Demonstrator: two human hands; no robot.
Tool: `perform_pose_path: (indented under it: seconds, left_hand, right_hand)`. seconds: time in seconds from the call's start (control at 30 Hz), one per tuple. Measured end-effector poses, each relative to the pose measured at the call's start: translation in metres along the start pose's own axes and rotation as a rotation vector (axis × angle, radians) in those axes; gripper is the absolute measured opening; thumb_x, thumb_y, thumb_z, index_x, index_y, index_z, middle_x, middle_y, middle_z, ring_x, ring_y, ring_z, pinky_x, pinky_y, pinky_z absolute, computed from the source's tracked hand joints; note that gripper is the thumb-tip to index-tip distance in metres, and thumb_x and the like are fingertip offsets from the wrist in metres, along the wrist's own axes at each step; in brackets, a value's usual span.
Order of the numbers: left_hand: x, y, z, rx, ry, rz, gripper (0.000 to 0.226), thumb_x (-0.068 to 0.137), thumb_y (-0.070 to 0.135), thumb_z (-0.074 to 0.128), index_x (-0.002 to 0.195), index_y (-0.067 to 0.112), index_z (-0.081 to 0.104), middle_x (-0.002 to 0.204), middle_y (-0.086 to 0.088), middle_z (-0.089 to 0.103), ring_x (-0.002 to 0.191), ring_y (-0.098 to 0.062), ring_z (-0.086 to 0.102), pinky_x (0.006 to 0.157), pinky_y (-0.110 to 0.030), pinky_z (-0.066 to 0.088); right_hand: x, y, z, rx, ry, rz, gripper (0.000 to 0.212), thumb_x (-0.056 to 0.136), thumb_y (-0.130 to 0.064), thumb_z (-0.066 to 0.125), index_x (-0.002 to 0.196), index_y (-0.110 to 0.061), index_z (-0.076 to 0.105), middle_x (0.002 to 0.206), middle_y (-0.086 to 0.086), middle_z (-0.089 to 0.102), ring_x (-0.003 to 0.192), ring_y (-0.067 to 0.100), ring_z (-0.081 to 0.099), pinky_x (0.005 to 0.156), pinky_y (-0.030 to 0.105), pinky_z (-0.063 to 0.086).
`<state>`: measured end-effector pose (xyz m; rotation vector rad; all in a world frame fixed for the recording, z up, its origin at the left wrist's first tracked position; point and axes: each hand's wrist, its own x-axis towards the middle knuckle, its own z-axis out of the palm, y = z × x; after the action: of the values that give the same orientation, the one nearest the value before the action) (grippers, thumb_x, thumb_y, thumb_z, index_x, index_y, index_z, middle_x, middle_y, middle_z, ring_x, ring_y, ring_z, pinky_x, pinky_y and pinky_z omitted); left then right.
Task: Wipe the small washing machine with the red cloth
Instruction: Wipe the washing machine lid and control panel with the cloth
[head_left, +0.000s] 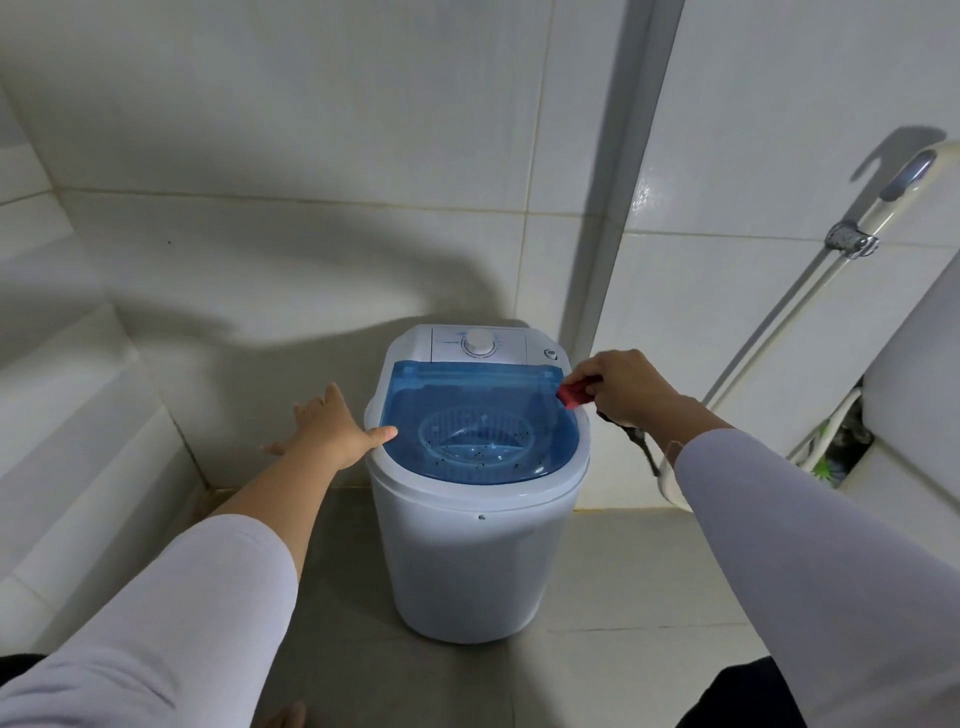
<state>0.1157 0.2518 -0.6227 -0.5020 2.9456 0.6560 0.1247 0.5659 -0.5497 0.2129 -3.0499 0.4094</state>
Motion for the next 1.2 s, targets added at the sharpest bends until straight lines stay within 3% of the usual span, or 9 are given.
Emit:
perform_pose_path:
  seconds: [0.23,0.33,0.5,0.7,1.2]
  left_hand:
    - [-0.009,-0.011,0.001,-0.258,-0.127,0.069,0.13,0.062,0.056,0.081,0.154,0.016,-0.002,0.161,-0.008,0.011,0.148,-0.028,0.008,0.118,-0.046,0.02]
    - [-0.004,-0.019,0.007,-0.298,-0.15,0.051,0.137,0.056,0.063,0.081,0.153,0.019,-0.005,0.161,-0.008,0.009,0.148,-0.028,0.008,0.117,-0.051,0.022]
    - [0.0,-0.026,0.015,-0.31,-0.143,0.065,0.147,0.043,0.075,0.076,0.152,0.023,-0.007,0.161,-0.008,0.008,0.148,-0.03,0.006,0.114,-0.058,0.02]
    - [0.002,-0.026,0.015,-0.319,-0.145,0.084,0.139,0.054,0.068,0.077,0.152,0.023,-0.01,0.162,-0.009,-0.001,0.149,-0.028,-0.008,0.115,-0.061,0.013]
    - [-0.005,-0.023,0.009,-0.168,-0.111,0.099,0.133,0.06,0.072,0.071,0.152,0.02,-0.009,0.162,-0.006,0.002,0.149,-0.026,-0.006,0.112,-0.067,0.012]
  right_hand:
    - [0.04,-0.094,0.003,0.099,0.006,-0.208,0.041,0.087,0.003,0.05,0.12,-0.017,0.063,0.123,0.009,0.064,0.113,0.025,0.058,0.093,0.024,0.041]
    - [0.046,-0.136,0.025,0.085,-0.083,-0.309,0.042,0.087,0.006,0.048,0.121,-0.016,0.061,0.122,0.007,0.064,0.112,0.023,0.059,0.089,0.025,0.044]
    - [0.049,-0.176,0.064,-0.124,-0.239,-0.457,0.045,0.092,0.0,0.045,0.129,-0.022,0.057,0.127,0.006,0.059,0.117,0.025,0.053,0.097,0.032,0.044]
    - [0.049,-0.176,0.072,-0.2,-0.324,-0.506,0.043,0.093,-0.003,0.047,0.125,-0.028,0.06,0.131,0.0,0.058,0.12,0.023,0.052,0.104,0.034,0.043]
    - [0.04,-0.118,0.064,-0.123,-0.25,-0.38,0.04,0.092,0.001,0.048,0.114,-0.025,0.068,0.127,-0.003,0.061,0.115,0.024,0.054,0.101,0.033,0.044]
